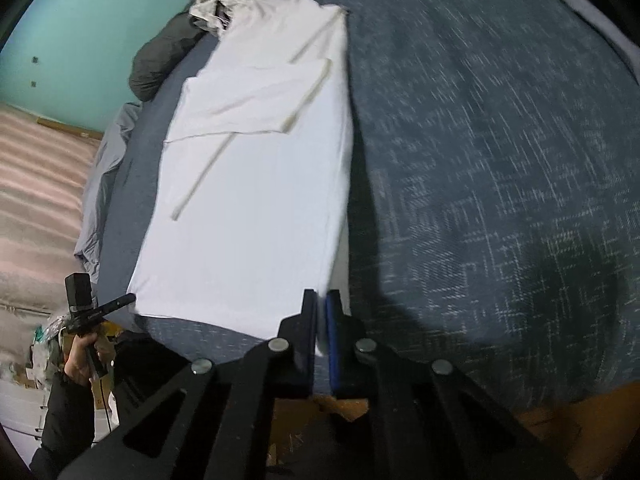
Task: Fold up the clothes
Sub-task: 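Grasp the shirt hem corners with both tools and pull them taut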
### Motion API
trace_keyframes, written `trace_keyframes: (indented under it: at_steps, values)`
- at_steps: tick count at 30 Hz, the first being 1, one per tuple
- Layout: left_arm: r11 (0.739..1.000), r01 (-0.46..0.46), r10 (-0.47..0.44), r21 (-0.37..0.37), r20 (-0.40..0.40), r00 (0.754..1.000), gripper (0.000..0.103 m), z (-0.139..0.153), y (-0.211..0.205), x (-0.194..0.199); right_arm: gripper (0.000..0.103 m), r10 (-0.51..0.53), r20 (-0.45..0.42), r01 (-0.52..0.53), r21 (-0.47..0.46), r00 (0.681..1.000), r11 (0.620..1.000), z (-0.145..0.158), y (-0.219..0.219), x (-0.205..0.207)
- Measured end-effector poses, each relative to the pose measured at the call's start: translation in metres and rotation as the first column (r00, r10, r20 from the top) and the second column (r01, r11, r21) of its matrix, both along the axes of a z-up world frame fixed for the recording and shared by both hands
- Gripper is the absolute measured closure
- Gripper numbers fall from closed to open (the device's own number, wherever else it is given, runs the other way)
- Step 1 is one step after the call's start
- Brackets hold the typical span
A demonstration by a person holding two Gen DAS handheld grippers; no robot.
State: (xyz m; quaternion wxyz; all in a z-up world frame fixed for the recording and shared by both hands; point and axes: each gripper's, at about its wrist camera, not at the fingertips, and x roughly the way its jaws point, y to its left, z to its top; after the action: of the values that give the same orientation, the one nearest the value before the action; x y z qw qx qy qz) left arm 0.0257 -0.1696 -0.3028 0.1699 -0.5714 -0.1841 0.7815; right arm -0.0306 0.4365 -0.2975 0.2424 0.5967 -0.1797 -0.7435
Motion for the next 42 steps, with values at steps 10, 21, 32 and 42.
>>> trace_keyframes:
  at_steps: [10,21,32,42]
  values:
    - [0.998,0.060,-0.064,-0.036,-0.104,0.993,0.101,0.055,-0.001,0.022,0.099,0.033,-0.101,-0.039,-0.055,0.994,0.998,0.050,-0.007,0.021]
    - [0.994,0.086,-0.094,-0.064,-0.138,0.986,0.101,0.084,0.003,0.048,0.099,0.069,-0.149,-0.083,-0.084,0.986,0.993,0.078,-0.009,0.045]
    - [0.989,0.121,-0.133,-0.082,-0.155,0.979,0.101,0.101,0.005,0.091,0.099,0.118,-0.192,-0.141,-0.110,0.974,0.984,0.107,-0.009,0.082]
    - [0.990,0.126,-0.137,-0.068,-0.183,0.973,0.101,0.109,0.006,0.118,0.099,0.161,-0.216,-0.187,-0.102,0.963,0.977,0.119,-0.013,0.111]
